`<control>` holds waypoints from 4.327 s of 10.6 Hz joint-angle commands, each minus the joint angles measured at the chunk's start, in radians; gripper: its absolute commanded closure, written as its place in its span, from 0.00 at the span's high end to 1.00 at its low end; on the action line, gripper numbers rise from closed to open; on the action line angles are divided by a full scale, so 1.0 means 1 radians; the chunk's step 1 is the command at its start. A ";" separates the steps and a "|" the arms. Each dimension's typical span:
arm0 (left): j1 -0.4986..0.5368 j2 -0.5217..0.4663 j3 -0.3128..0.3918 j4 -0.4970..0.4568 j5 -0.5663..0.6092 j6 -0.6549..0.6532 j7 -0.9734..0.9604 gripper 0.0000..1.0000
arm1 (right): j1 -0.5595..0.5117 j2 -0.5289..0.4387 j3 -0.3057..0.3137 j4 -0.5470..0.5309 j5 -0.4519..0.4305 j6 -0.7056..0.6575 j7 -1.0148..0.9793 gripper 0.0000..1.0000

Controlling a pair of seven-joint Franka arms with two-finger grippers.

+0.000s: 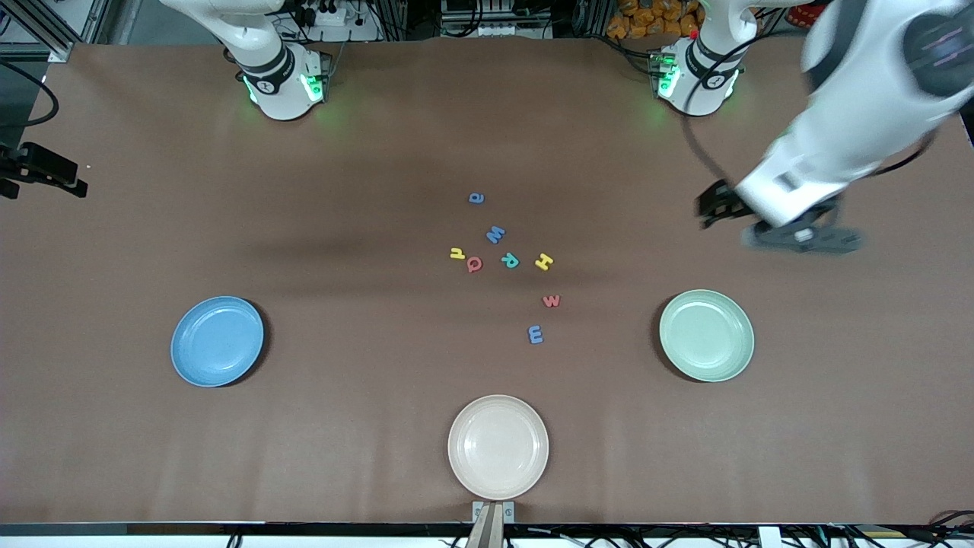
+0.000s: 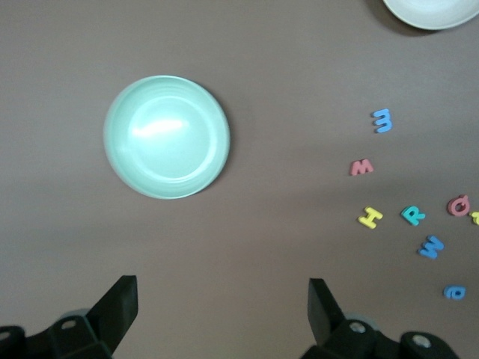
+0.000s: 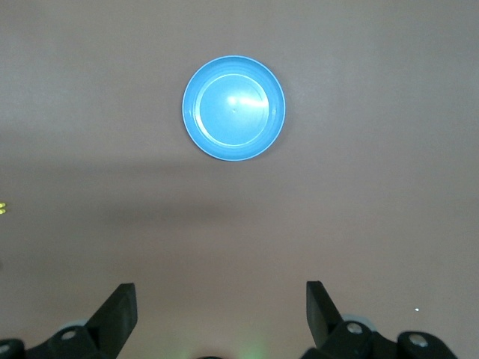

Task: Sort uppercase to blue plate, lowercase to green plate
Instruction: 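Reach the left gripper over the pink W letter, then grasp the pink W with the left gripper while the right gripper moves out, then carry the W to the green plate while the right gripper reaches the H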

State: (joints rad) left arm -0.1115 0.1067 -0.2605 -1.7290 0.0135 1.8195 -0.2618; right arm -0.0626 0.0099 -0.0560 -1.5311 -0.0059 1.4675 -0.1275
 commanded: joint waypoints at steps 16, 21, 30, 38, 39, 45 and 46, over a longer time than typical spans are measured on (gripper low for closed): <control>-0.250 0.527 -0.003 -0.003 0.191 0.535 0.778 1.00 | 0.201 0.182 -0.002 0.009 0.064 0.057 0.006 1.00; -0.289 0.608 0.001 0.089 0.200 0.537 0.808 1.00 | 0.306 0.286 -0.002 0.009 0.127 0.183 0.005 1.00; -0.304 0.668 0.001 0.117 0.217 0.541 0.906 0.83 | 0.392 0.485 -0.002 0.009 0.144 0.404 0.011 1.00; -0.304 0.683 0.001 0.134 0.247 0.541 0.967 0.68 | 0.409 0.495 -0.004 0.008 0.135 0.406 0.008 1.00; -0.304 0.683 0.001 0.134 0.250 0.541 0.967 0.68 | 0.408 0.499 -0.004 0.009 0.130 0.406 0.000 1.00; -0.306 0.691 0.001 0.131 0.252 0.543 0.963 0.60 | 0.385 0.524 -0.004 0.019 0.142 0.404 -0.001 1.00; -0.306 0.697 0.001 0.131 0.252 0.543 0.963 0.48 | 0.389 0.527 -0.004 0.019 0.141 0.404 -0.001 1.00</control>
State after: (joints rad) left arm -0.4140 0.7878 -0.2593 -1.6110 0.2445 2.3565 0.6890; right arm 0.3290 0.5170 -0.0634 -1.5330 0.1189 1.8769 -0.1226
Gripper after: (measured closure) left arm 0.392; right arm 0.000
